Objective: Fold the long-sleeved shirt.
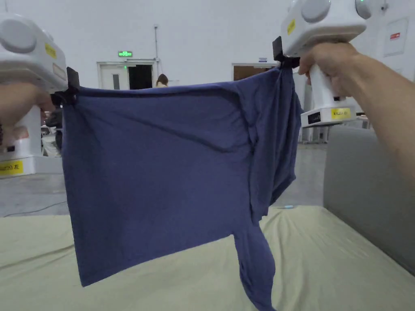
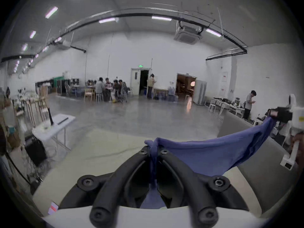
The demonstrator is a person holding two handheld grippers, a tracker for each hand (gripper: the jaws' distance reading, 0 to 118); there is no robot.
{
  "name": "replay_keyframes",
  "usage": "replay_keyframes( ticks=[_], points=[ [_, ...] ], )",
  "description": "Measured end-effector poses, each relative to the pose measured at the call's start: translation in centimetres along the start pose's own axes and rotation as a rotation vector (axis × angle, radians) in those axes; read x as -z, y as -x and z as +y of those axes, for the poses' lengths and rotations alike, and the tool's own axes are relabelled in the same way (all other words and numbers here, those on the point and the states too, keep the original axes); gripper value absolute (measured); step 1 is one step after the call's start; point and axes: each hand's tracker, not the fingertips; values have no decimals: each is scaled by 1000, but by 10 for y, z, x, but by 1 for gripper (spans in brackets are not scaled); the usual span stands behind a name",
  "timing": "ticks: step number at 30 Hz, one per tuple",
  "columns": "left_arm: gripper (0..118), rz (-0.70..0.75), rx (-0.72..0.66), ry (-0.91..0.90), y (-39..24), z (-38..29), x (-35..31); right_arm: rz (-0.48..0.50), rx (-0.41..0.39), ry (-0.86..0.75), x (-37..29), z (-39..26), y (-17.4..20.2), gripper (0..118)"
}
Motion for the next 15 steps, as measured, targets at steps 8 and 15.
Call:
replay_keyframes(
  ticks=[8, 15],
  points=[
    [0, -5, -32, 5, 6, -7, 24, 10, 1, 9, 3, -8, -8, 3],
    [0, -5, 0, 162, 4, -116, 65, 42, 73, 191, 47, -141, -13, 3]
  ],
)
